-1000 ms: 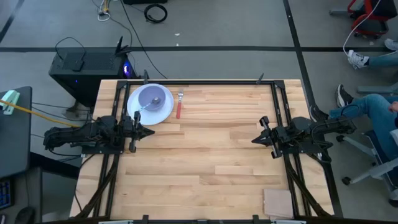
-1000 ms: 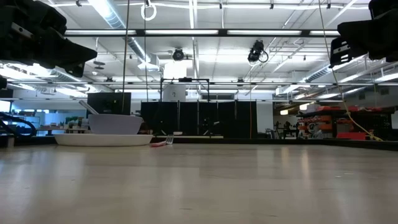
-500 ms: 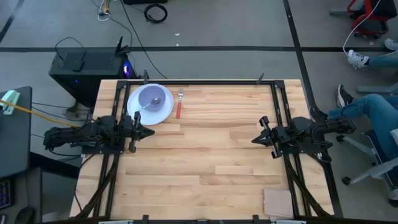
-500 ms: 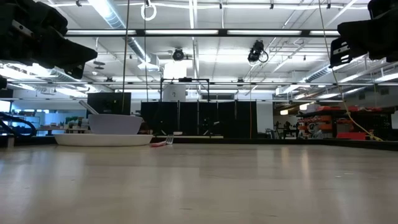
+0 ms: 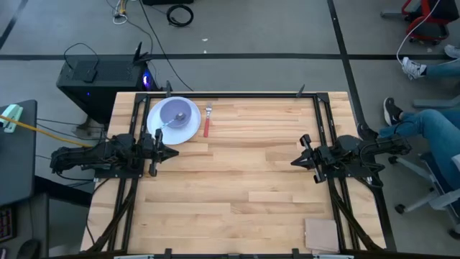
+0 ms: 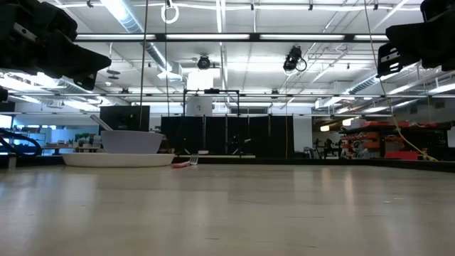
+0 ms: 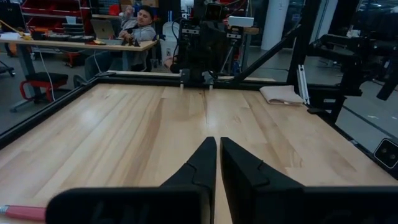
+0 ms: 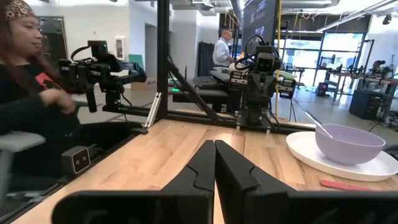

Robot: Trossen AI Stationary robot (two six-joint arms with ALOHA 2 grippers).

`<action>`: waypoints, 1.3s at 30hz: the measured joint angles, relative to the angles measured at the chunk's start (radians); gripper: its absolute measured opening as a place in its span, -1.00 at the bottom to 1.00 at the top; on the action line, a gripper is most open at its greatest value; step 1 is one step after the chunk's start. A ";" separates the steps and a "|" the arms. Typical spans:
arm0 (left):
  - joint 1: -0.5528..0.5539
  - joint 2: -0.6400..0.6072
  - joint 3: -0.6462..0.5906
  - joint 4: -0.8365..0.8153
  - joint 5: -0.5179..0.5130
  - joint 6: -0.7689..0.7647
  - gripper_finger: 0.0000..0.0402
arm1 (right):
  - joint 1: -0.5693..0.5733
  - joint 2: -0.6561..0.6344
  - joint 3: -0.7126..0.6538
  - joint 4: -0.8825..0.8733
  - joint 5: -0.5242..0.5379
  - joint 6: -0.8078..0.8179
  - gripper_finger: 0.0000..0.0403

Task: Set table place
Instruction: Return to Home Position

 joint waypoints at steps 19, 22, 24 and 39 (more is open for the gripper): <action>0.000 -0.005 -0.001 0.001 0.000 0.000 -0.84 | 0.000 0.000 0.000 0.000 0.000 0.000 -0.91; -0.016 -0.005 -0.001 0.001 -0.001 0.000 -0.86 | 0.000 0.000 0.000 0.000 0.000 0.000 -0.92; -0.026 -0.005 -0.001 0.004 -0.001 0.000 -0.86 | 0.000 0.000 0.000 0.000 0.000 0.000 -0.92; -0.035 0.000 -0.003 0.018 -0.001 0.000 -0.82 | 0.000 0.000 0.001 0.000 0.000 0.000 -0.91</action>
